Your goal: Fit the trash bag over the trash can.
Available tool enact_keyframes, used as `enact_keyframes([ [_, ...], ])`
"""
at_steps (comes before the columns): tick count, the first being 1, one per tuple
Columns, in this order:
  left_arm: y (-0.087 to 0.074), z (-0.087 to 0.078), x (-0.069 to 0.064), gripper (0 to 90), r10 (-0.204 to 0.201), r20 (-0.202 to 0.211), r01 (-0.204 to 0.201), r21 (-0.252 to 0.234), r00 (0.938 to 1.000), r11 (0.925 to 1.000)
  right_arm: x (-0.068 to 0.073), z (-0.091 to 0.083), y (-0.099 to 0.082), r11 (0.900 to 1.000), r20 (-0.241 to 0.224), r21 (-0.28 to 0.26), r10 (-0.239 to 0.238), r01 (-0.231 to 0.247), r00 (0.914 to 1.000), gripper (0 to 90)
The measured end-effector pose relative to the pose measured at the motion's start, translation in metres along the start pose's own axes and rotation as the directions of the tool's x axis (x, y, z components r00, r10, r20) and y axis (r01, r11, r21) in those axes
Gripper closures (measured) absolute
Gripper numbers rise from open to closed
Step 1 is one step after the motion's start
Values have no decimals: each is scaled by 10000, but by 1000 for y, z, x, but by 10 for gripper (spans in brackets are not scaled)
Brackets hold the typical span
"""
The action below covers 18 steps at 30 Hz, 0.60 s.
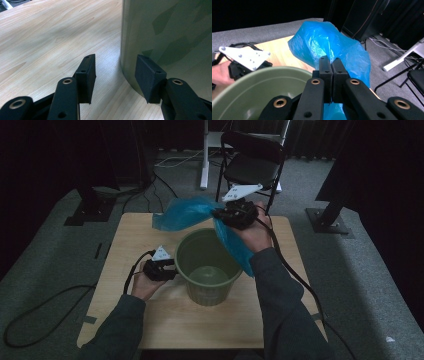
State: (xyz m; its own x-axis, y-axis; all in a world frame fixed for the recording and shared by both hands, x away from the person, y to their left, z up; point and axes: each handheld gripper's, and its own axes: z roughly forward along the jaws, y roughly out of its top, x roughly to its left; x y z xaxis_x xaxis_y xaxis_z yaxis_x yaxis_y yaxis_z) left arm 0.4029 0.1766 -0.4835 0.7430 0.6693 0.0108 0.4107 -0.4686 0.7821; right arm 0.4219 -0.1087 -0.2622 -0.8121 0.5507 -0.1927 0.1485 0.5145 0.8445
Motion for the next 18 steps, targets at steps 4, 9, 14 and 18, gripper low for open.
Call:
enact_keyframes([
  [4, 1, 1, -1, 509, 32, 43, -32, -9, 10000, 10000, 5, 3, 9, 9999, -78, -34, -114, 114, 9999, 889],
  [9, 1, 1, -3, 509, 73, 136, -72, -61, 9999, 10000, 11, 8, 21, 9995, -154, -92, -294, 293, 9994, 889],
  [14, 3, 0, -6, 509, 97, 245, -94, -153, 9997, 9998, 17, 13, 31, 9989, -268, -209, -419, 413, 9988, 889],
  [18, 4, 1, -8, 509, 155, 358, -148, -173, 9992, 9997, 20, 14, 37, 9985, -330, -330, -449, 438, 9984, 890],
])
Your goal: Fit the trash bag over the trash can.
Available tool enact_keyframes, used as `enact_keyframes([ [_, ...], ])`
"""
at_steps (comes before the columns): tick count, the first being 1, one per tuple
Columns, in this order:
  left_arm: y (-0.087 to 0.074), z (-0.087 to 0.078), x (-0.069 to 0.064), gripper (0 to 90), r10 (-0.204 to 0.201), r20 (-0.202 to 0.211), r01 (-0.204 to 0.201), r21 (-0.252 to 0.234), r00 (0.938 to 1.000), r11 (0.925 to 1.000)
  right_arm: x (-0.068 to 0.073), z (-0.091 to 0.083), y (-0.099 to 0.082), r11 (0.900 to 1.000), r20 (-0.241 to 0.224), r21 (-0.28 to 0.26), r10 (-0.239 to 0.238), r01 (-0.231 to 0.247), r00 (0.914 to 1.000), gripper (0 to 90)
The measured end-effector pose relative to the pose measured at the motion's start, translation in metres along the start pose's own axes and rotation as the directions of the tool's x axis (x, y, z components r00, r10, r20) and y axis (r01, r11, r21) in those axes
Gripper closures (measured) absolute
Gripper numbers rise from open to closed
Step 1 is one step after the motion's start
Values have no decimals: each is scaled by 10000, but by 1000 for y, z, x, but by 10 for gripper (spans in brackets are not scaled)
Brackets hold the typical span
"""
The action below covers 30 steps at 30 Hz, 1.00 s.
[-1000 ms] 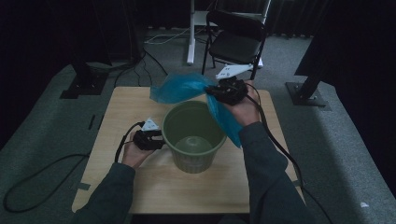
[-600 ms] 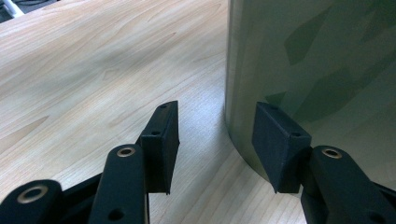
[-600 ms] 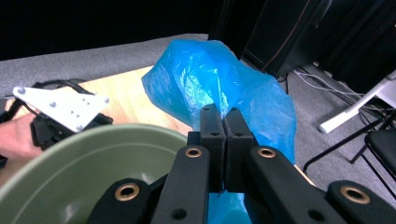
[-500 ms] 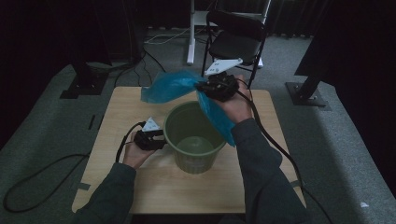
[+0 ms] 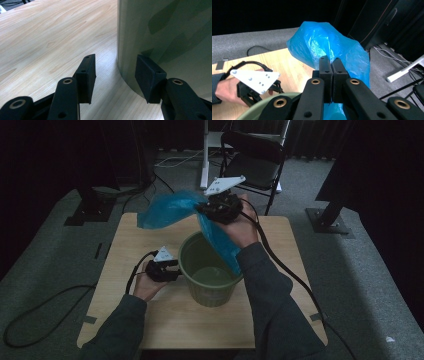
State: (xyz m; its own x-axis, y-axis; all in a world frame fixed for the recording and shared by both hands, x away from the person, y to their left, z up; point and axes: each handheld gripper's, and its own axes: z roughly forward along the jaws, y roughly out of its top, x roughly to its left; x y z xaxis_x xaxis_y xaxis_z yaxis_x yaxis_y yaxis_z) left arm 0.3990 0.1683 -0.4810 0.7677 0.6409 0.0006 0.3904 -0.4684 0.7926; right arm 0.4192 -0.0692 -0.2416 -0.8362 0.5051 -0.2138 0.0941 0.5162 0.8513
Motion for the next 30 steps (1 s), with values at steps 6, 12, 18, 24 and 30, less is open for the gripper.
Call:
enact_keyframes([
  [6, 2, 1, -4, 509, 150, 170, -150, 0, 9997, 9999, 3, 2, 2, 10000, -99, -49, -34, 34, 9999, 889],
  [12, 3, -3, -2, 508, 62, 74, -61, -177, 10000, 9998, 4, 4, -3, 9999, -56, 114, -43, 43, 10000, 889],
  [18, 2, -6, 2, 509, -76, -129, 73, -272, 9999, 9996, 3, 2, -12, 9996, 13, 276, -30, 29, 10000, 889],
  [24, 3, -13, 4, 510, -219, -342, 200, -564, 9992, 9982, 5, 1, -18, 9998, 34, 209, -1, 0, 10000, 889],
  [30, 3, -20, 8, 511, -420, -493, 377, -841, 9979, 9957, 2, 2, -34, 9993, 54, 323, 210, -212, 9998, 889],
])
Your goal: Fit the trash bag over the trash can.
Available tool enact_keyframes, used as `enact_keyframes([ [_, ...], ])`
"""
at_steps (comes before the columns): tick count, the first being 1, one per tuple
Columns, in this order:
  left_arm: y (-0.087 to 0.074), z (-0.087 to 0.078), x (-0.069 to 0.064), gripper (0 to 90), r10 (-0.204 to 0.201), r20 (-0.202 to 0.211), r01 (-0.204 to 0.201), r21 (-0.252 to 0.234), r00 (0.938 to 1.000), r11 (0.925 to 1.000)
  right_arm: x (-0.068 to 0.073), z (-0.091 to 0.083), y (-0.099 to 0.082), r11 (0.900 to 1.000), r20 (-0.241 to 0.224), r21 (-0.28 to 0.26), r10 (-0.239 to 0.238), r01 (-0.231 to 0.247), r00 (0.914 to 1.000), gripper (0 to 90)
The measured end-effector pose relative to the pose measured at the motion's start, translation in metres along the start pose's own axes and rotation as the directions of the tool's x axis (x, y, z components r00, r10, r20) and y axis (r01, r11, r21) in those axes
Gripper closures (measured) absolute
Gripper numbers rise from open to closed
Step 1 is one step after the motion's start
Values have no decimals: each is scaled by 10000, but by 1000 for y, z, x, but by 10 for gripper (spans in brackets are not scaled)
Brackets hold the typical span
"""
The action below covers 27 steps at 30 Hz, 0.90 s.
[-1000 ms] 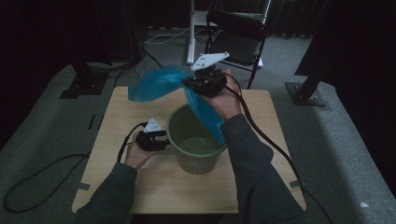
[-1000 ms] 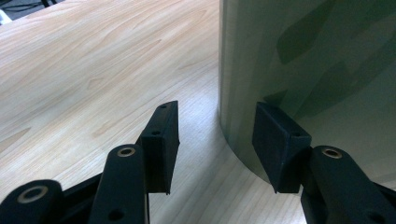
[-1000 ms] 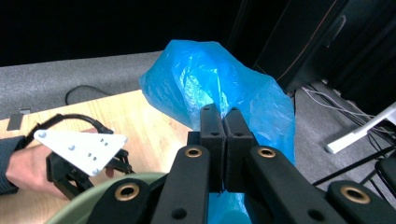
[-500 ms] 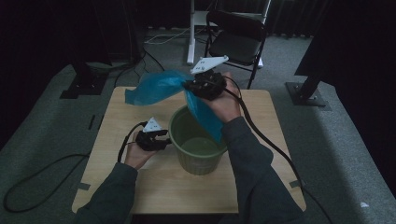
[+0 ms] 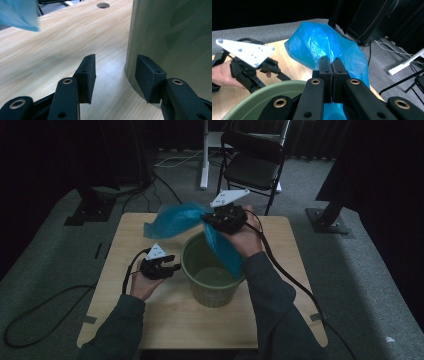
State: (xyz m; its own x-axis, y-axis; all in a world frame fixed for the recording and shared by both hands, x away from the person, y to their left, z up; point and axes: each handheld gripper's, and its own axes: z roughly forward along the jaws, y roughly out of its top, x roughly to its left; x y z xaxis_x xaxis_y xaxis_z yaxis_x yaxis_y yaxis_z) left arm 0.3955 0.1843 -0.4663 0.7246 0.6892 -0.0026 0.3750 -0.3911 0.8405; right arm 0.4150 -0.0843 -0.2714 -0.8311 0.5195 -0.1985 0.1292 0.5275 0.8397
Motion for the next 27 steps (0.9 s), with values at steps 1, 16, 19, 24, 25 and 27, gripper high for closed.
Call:
enact_keyframes([
  [1, 0, 0, 0, 513, 0, 0, 0, 0, 10000, 10000, 0, 0, -2, 10000, 41, 77, 16, -17, 10000, 889],
  [16, 6, -28, 11, 487, -526, -906, 416, -1187, 9945, 9921, -3, -1, -31, 9992, -9, 236, 336, -336, 9994, 888],
  [19, 6, -31, 12, 476, -576, -915, 459, -1248, 9941, 9911, -4, -1, -35, 9988, -19, 267, 409, -409, 9992, 888],
  [24, 7, -35, 11, 468, -564, -978, 429, -1352, 9936, 9899, -4, -2, -39, 9985, -21, 375, 400, -399, 9992, 888],
  [25, 7, -35, 11, 468, -567, -974, 429, -1384, 9936, 9894, -3, -2, -39, 9988, -38, 369, 335, -334, 9994, 887],
  [27, 8, -37, 10, 468, -570, -950, 434, -1394, 9938, 9893, -2, -2, -38, 9990, -58, 364, 265, -262, 9996, 887],
])
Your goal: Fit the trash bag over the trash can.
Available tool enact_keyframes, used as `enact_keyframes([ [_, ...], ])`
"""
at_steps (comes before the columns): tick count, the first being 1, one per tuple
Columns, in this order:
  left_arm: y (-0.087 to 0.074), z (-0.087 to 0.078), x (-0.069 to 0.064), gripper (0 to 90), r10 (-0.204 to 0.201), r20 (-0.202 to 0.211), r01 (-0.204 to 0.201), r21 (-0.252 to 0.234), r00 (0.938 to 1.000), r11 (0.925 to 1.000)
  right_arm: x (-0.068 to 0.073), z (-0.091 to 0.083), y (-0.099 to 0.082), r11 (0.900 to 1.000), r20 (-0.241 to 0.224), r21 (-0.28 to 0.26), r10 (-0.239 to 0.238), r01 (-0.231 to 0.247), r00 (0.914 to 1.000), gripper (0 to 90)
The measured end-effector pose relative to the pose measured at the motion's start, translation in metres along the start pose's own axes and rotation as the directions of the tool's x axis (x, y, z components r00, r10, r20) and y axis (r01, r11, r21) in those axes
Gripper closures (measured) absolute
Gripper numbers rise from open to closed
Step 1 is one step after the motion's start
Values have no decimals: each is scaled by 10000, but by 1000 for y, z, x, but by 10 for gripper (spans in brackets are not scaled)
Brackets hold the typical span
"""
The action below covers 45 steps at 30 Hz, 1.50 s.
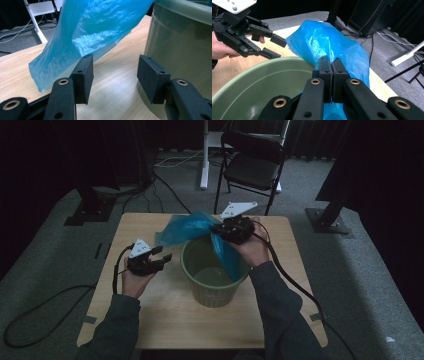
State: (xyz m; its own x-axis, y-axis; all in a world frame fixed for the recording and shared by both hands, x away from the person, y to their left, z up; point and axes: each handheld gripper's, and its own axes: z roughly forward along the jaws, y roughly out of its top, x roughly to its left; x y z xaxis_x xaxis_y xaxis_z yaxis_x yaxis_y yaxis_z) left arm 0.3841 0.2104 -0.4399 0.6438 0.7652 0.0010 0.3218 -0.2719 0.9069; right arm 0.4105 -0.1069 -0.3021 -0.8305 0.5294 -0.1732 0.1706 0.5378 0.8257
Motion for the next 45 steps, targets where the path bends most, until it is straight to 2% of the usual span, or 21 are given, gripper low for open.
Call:
enact_keyframes([
  [11, 6, -8, -3, 467, 109, -166, -114, -316, 9998, 9994, 3, 3, -2, 9995, -22, 243, -200, 200, 9998, 887],
  [13, 8, -8, -3, 462, 128, -135, -132, -349, 9998, 9993, 2, 3, -4, 9997, -70, 197, -119, 121, 9999, 887],
  [19, 16, 1, -5, 437, 171, -31, -172, -196, 9998, 9997, -1, 4, -11, 9998, -252, 168, 89, -85, 9996, 887],
  [25, 30, 14, -8, 443, 299, -93, -300, -108, 9995, 9995, 5, 5, -11, 9999, -532, 33, -98, 100, 9985, 887],
  [28, 38, 19, -10, 516, 270, -262, -269, 29, 9993, 9996, 8, 3, -12, 9998, -529, 73, -179, 183, 9984, 886],
  [32, 45, 24, -12, 656, 215, -493, -211, 76, 9986, 9997, 10, 1, -14, 9997, -659, -19, -255, 254, 9975, 885],
  [37, 51, 25, -15, 815, 359, -429, -356, 61, 9984, 9993, 12, 1, -21, 9997, -744, 64, -240, 246, 9969, 885],
  [43, 54, 23, -18, 863, 552, -414, -554, -46, 9976, 9985, 11, 1, -33, 9990, -735, 391, -172, 201, 9971, 865],
  [45, 54, 23, -19, 863, 617, -437, -621, -77, 9971, 9980, 10, 1, -36, 9989, -768, 439, -128, 162, 9970, 809],
])
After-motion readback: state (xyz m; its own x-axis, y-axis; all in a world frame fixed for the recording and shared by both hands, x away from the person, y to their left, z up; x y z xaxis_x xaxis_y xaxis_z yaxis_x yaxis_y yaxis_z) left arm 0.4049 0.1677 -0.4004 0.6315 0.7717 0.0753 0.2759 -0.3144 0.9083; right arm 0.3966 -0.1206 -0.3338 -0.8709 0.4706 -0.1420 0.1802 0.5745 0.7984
